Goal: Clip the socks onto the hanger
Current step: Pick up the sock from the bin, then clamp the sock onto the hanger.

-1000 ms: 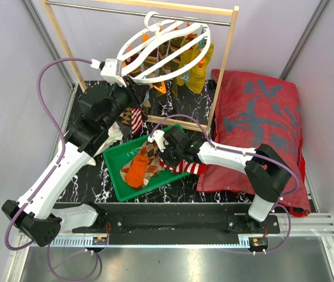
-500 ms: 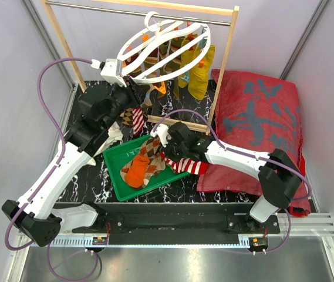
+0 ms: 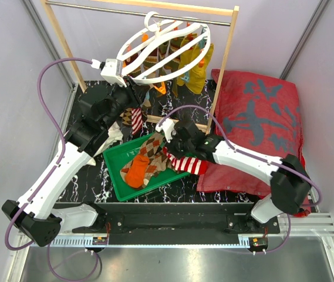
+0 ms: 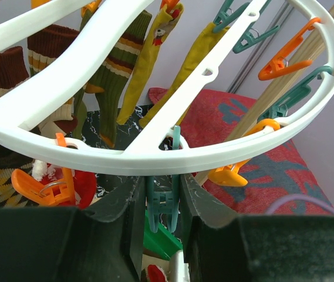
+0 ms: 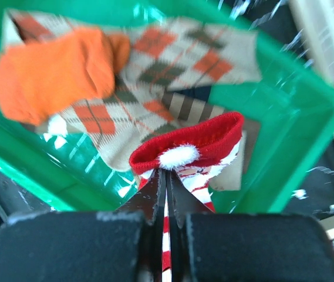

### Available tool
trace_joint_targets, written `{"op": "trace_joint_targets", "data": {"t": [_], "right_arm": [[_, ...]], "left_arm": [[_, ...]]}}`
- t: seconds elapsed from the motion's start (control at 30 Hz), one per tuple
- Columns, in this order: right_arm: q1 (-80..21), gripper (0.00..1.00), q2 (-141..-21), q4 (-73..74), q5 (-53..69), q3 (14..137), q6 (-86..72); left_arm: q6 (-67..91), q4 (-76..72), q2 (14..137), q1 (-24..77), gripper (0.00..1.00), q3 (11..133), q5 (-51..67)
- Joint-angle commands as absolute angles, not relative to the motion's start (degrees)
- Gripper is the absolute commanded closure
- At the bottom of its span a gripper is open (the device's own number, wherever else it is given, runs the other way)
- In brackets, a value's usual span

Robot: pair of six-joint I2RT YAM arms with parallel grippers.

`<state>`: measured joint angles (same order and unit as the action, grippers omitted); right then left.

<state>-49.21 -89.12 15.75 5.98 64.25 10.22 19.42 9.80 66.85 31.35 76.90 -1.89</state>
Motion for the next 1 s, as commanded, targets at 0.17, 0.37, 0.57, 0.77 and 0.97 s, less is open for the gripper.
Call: {"op": "trace_joint_targets", "data": {"t": [0.17,0.37,0.57,0.77,0.97], "right_arm": [[-48.96,1.0,-75.6,4.14,3.25,65.56,10.28],[-48.69,1.0,-75.32,0.53,2.37,69.33,11.78],[-48.16,1.0,-77.87,-4.3,3.16,73.82,12.13],[-47.72,1.0,-81.12,-6.85,4.13,77.25,11.51],[-47.11,1.0,-82.7,-7.38,5.62,79.01,10.64]], "left_arm": [[20.3,9.32,65.57,31.55,1.0,77.96,1.67],[22.67,7.56,64.6,31.55,1.0,77.17,5.18],[23.2,7.03,64.69,31.55,1.0,76.47,5.54],[24.96,4.05,65.21,31.47,1.0,74.79,6.32],[26.37,1.23,66.01,31.55,1.0,73.65,7.21]]}}
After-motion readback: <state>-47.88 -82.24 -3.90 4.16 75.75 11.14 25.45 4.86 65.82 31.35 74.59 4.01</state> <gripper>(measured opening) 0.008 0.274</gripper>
